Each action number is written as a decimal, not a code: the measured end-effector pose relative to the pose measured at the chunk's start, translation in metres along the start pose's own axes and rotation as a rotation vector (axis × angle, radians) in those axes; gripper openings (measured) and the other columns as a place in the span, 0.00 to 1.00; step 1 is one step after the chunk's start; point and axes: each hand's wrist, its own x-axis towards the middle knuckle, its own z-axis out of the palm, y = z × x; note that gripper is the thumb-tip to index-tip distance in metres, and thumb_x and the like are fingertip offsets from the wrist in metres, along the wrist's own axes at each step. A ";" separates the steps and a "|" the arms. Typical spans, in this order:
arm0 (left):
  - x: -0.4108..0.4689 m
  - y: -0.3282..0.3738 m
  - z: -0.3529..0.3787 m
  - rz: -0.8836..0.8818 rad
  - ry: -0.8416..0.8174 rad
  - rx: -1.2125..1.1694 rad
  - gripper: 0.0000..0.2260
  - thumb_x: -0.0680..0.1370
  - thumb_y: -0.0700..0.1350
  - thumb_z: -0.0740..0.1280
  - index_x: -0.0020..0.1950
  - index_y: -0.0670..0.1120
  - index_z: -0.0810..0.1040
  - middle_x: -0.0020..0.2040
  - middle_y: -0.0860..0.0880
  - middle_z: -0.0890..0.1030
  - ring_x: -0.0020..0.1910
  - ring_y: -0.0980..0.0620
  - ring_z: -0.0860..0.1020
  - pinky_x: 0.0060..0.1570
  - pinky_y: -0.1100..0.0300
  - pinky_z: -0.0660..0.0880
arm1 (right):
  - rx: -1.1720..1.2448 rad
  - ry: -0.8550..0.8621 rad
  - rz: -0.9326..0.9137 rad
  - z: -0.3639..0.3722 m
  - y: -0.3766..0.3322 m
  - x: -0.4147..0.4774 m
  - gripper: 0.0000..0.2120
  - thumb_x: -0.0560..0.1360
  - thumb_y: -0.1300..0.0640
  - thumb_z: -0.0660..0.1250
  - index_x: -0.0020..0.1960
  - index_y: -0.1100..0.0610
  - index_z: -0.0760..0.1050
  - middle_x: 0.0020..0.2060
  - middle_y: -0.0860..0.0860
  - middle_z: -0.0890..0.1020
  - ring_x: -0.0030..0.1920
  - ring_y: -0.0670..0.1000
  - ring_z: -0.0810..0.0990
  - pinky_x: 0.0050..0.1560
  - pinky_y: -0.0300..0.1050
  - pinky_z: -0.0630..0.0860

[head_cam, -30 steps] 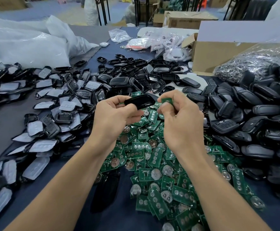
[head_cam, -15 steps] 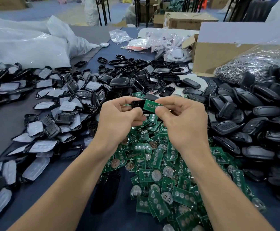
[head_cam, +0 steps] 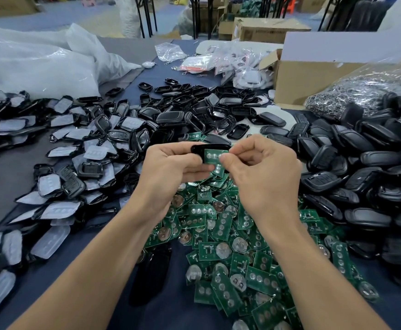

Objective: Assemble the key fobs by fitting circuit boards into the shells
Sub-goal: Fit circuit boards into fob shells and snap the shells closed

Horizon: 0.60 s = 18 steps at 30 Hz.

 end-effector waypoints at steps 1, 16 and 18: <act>0.000 0.000 0.000 0.000 -0.001 0.005 0.15 0.78 0.30 0.68 0.45 0.46 0.90 0.46 0.41 0.88 0.44 0.42 0.88 0.42 0.58 0.84 | 0.007 0.000 0.002 0.001 0.001 0.000 0.09 0.71 0.56 0.80 0.38 0.47 0.81 0.32 0.38 0.84 0.31 0.42 0.83 0.33 0.36 0.78; -0.001 -0.007 0.002 0.009 0.043 0.115 0.06 0.77 0.32 0.71 0.48 0.40 0.88 0.43 0.42 0.88 0.41 0.44 0.88 0.41 0.58 0.84 | -0.105 0.022 0.013 0.005 0.005 -0.001 0.10 0.71 0.56 0.80 0.36 0.48 0.80 0.31 0.36 0.83 0.31 0.41 0.82 0.35 0.36 0.78; -0.002 -0.008 0.004 0.043 0.065 0.170 0.05 0.76 0.34 0.74 0.49 0.42 0.88 0.40 0.44 0.88 0.39 0.45 0.88 0.40 0.58 0.84 | -0.123 0.023 0.021 0.006 0.005 -0.001 0.09 0.71 0.55 0.80 0.37 0.48 0.80 0.31 0.36 0.82 0.31 0.40 0.82 0.36 0.34 0.77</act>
